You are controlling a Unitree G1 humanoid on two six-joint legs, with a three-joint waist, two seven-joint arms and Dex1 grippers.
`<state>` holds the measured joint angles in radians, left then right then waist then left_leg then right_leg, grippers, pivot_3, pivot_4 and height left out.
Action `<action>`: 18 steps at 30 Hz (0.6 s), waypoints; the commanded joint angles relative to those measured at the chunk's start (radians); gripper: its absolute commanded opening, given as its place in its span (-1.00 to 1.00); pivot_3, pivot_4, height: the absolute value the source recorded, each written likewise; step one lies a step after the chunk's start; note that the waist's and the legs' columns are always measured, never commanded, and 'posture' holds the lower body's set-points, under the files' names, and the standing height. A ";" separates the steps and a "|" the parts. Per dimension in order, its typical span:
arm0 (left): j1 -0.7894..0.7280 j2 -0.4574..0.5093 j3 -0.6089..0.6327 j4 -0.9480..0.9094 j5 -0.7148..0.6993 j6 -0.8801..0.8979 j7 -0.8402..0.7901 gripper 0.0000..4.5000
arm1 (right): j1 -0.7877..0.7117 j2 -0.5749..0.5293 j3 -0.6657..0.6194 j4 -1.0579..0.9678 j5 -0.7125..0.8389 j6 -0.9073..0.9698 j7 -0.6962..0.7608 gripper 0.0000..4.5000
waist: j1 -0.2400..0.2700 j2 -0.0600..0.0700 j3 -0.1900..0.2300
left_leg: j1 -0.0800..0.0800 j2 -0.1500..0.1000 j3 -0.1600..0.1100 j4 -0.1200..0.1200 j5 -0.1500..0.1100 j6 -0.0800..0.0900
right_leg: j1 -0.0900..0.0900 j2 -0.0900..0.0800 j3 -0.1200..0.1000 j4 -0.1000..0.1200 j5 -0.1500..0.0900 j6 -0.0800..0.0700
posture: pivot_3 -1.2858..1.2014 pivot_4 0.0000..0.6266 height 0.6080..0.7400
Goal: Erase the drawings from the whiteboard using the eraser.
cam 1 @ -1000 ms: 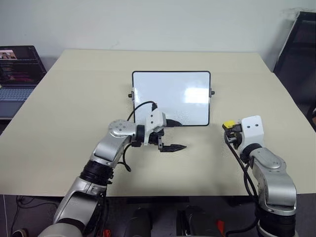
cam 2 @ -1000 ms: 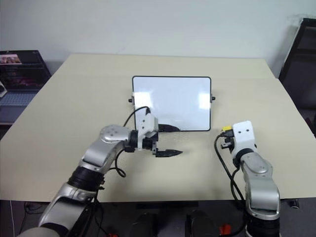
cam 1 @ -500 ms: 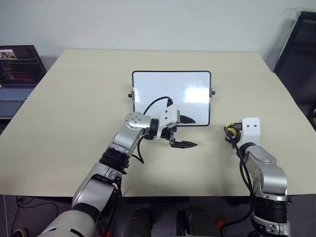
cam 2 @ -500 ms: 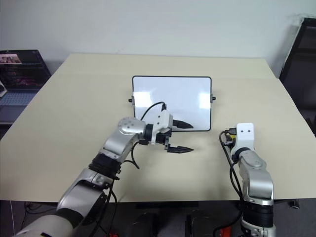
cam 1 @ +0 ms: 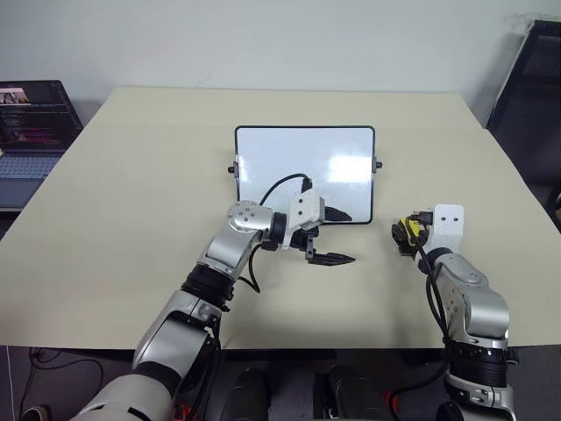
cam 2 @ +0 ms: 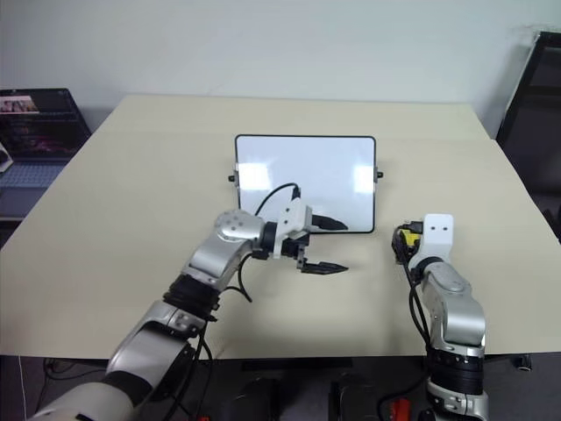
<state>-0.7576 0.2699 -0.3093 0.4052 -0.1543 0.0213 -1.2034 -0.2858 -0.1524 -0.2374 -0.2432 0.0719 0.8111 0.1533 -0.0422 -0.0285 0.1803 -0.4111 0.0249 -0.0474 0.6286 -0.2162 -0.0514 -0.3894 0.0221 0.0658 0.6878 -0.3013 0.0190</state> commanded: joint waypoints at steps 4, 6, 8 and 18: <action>0.037 0.015 0.077 -0.105 -0.035 0.083 0.099 1.00 | 0.006 -0.028 0.020 -0.165 0.065 -0.084 0.052 0.98 | -0.005 0.000 0.000 | 0.000 0.000 0.000 0.000 0.000 0.000 | 0.000 0.000 0.000 0.000 0.000 0.000 | 0.03 -0.52 1.00; 0.077 0.026 0.115 -0.168 -0.059 0.150 0.147 1.00 | 0.037 -0.043 0.029 -0.241 0.089 -0.095 0.082 0.98 | -0.005 0.000 0.000 | 0.000 0.000 0.000 0.000 0.000 0.000 | 0.000 0.000 0.000 0.000 0.000 0.000 | 0.03 -0.52 1.00; 0.126 0.030 0.149 -0.244 -0.080 0.210 0.202 1.00 | 0.085 -0.061 0.041 -0.308 0.097 -0.126 0.102 0.98 | -0.005 0.000 0.000 | 0.000 0.000 -0.001 0.000 0.000 0.000 | 0.000 0.000 -0.001 0.000 0.000 0.000 | 0.03 -0.52 1.00; 0.544 -0.066 0.404 -0.748 -0.120 0.426 0.712 1.00 | 0.402 0.003 0.096 -0.292 0.056 -0.558 0.100 0.98 | -0.005 0.000 0.000 | 0.002 0.001 -0.003 0.000 0.000 0.000 | 0.002 -0.006 0.001 0.000 0.000 0.001 | 0.03 -0.52 1.00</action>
<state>-0.2399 0.2145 0.0527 -0.2514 -0.2719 0.4348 -0.5777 0.1062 -0.1423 -0.1349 -0.5352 0.1224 0.3485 0.2394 -0.0470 -0.0283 0.1799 -0.4085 0.0256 -0.0503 0.6289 -0.2163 -0.0515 -0.3873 0.0164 0.0668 0.6880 -0.3016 0.0196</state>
